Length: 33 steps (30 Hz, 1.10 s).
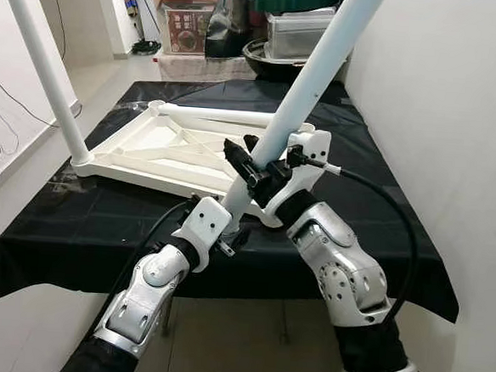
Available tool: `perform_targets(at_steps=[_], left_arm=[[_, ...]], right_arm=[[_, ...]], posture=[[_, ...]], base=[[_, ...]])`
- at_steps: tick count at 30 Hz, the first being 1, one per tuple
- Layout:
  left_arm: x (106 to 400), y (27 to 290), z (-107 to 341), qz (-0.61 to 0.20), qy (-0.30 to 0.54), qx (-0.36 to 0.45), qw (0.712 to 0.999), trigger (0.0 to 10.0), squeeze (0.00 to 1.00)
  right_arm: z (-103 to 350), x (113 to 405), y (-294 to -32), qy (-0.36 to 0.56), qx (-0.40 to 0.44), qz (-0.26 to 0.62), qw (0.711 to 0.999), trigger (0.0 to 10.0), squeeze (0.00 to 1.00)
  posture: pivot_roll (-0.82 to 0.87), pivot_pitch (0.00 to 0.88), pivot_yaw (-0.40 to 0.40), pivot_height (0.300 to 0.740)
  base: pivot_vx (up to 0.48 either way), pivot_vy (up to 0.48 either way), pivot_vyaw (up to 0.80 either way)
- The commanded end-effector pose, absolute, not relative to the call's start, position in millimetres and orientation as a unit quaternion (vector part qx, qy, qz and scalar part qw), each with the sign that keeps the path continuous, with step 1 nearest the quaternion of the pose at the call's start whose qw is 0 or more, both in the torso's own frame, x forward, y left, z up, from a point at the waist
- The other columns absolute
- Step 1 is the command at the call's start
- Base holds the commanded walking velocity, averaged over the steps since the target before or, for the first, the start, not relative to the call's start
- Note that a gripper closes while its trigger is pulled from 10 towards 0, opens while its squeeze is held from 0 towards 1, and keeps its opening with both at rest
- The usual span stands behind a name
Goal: Building children table
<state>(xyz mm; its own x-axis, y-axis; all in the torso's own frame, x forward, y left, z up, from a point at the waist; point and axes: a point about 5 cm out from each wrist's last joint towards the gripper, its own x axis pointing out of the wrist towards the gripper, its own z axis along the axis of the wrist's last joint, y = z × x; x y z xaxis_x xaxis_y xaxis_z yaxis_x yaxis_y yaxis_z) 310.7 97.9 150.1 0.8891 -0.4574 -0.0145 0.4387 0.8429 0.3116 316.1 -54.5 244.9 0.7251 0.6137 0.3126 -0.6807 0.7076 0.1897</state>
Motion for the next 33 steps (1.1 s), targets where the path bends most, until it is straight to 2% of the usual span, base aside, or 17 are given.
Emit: perform_targets(at_steps=[1, 2, 3, 19, 20, 21, 23, 24, 28, 29, 30, 31, 33], left_arm=[[310.4, 98.0, 145.0, -0.238, -0.022, 0.155, 0.959, 4.5, 0.0], [310.4, 98.0, 145.0, -0.238, -0.022, 0.155, 0.959, 4.5, 0.0], [309.7, 96.8, 144.2, -0.24, -0.021, 0.152, 0.958, 0.0, 0.0], [310.3, 95.5, 141.3, -0.23, -0.018, 0.156, 0.961, 0.0, 0.0], [309.4, 96.8, 141.1, -0.226, -0.018, 0.156, 0.961, 0.0, 0.0], [308.0, 98.5, 140.8, -0.221, -0.02, 0.156, 0.963, 0.0, 0.0], [308.0, 98.5, 140.8, -0.221, -0.02, 0.156, 0.963, 0.0, 0.0], [307.0, 99.3, 140.9, -0.219, -0.022, 0.155, 0.963, 0.0, 0.0], [304.6, 101.8, 140.6, -0.216, -0.02, 0.153, 0.964, 0.0, 0.0], [302.5, 103.8, 141.2, -0.217, -0.017, 0.144, 0.965, 10.0, 0.0], [302.5, 103.8, 141.2, -0.217, -0.017, 0.144, 0.965, 10.0, 0.0], [301.1, 105.0, 141.6, -0.218, -0.014, 0.141, 0.966, 10.0, 0.0], [300.2, 105.8, 141.9, -0.219, -0.013, 0.139, 0.966, 10.0, 0.0]], right_arm=[[247.8, 312.7, -51.5, -0.117, 0.149, 0.363, 0.912, 10.0, 0.0], [247.8, 312.7, -51.5, -0.117, 0.149, 0.363, 0.912, 10.0, 0.0], [247.9, 312.7, -51.7, -0.117, 0.148, 0.362, 0.913, 10.0, 0.0], [252.8, 317.7, -55.1, -0.124, 0.14, 0.34, 0.922, 10.0, 0.0], [252.0, 318.5, -55.9, -0.125, 0.137, 0.336, 0.923, 10.0, 0.08], [250.7, 319.9, -57.5, -0.128, 0.13, 0.329, 0.926, 10.0, 0.74], [250.7, 319.9, -57.5, -0.128, 0.13, 0.329, 0.926, 10.0, 0.74], [250.0, 320.6, -58.2, -0.128, 0.128, 0.327, 0.927, 10.0, 1.0], [249.0, 321.1, -59.0, -0.13, 0.127, 0.325, 0.928, 10.0, 1.0], [249.0, 321.3, -59.0, -0.13, 0.128, 0.328, 0.927, 10.0, 0.9], [249.0, 321.3, -59.0, -0.13, 0.128, 0.328, 0.927, 10.0, 0.9], [249.3, 321.2, -59.2, -0.131, 0.128, 0.334, 0.925, 10.0, 0.0], [249.5, 321.0, -59.4, -0.132, 0.128, 0.337, 0.923, 10.0, 0.0]], posture=[[-0.06, 0.024, 0.043, 0.74], [-0.06, 0.024, 0.043, 0.74], [-0.06, 0.024, 0.043, 0.74], [-0.09, 0.029, 0.051, 0.74], [-0.09, 0.029, 0.051, 0.74], [-0.09, 0.029, 0.051, 0.74], [-0.09, 0.029, 0.051, 0.74], [-0.09, 0.029, 0.051, 0.74], [-0.09, 0.026, 0.053, 0.74], [-0.08, 0.03, 0.059, 0.74], [-0.08, 0.03, 0.059, 0.74], [-0.07, 0.028, 0.064, 0.74], [-0.07, 0.028, 0.064, 0.74]], base=[[0.0, 0.0, 0.0], [0.0, 0.0, 0.0], [0.0, 0.0, 0.0], [0.0, 0.0, 0.0], [0.0, 0.0, 0.0], [0.0, 0.0, 0.0], [0.0, 0.0, 0.0], [0.0, 0.0, 0.0], [0.0, 0.0, 0.0], [0.0, 0.0, 0.0], [0.0, 0.0, 0.0], [0.0, 0.0, 0.0], [0.0, 0.0, 0.0]])
